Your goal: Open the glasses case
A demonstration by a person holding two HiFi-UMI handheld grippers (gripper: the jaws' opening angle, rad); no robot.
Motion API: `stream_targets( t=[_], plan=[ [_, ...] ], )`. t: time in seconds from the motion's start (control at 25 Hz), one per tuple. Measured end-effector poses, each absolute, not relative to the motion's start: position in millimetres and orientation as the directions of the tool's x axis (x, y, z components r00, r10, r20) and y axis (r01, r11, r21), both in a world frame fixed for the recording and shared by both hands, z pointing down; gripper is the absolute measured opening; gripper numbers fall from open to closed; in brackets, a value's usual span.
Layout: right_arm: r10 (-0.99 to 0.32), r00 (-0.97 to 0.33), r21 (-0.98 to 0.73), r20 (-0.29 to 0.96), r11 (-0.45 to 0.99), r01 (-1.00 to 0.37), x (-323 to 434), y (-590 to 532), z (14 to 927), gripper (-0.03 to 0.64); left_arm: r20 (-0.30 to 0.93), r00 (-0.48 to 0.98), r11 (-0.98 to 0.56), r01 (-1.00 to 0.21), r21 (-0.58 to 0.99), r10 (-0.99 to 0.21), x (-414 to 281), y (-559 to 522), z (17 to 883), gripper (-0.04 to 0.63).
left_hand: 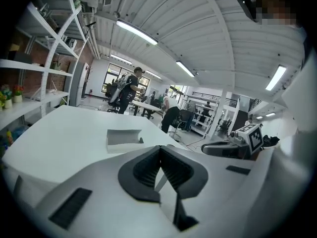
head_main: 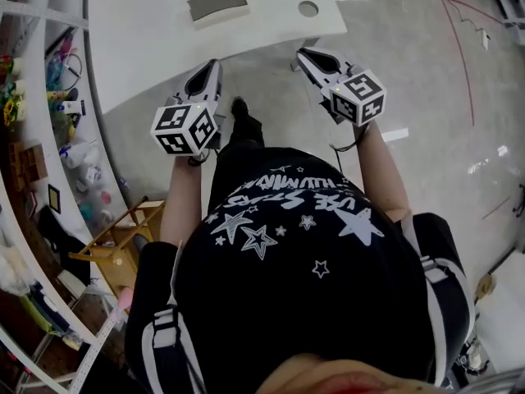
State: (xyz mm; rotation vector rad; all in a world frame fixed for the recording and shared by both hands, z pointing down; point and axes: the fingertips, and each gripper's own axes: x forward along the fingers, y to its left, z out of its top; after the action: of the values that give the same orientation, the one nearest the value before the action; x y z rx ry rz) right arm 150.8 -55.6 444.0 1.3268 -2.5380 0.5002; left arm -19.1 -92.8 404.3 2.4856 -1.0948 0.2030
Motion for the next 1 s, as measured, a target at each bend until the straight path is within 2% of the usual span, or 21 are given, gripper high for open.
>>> stream_targets(
  t=[0.52, 1.0],
  plan=[
    [-0.706, -0.638, -0.203, 0.309, 0.606, -0.769, 173, 76, 433, 0.034, 0.222, 0.666, -0.611, -0.744, 0.270, -0.712, 4, 44, 369, 0.012],
    [-0.688, -0.681, -0.182, 0.253, 0.657, -0.731, 137, 108, 421, 0.034, 0.207, 0.664, -0.615, -0.746, 0.258, -0.719, 2, 81, 359, 0.012]
  ],
)
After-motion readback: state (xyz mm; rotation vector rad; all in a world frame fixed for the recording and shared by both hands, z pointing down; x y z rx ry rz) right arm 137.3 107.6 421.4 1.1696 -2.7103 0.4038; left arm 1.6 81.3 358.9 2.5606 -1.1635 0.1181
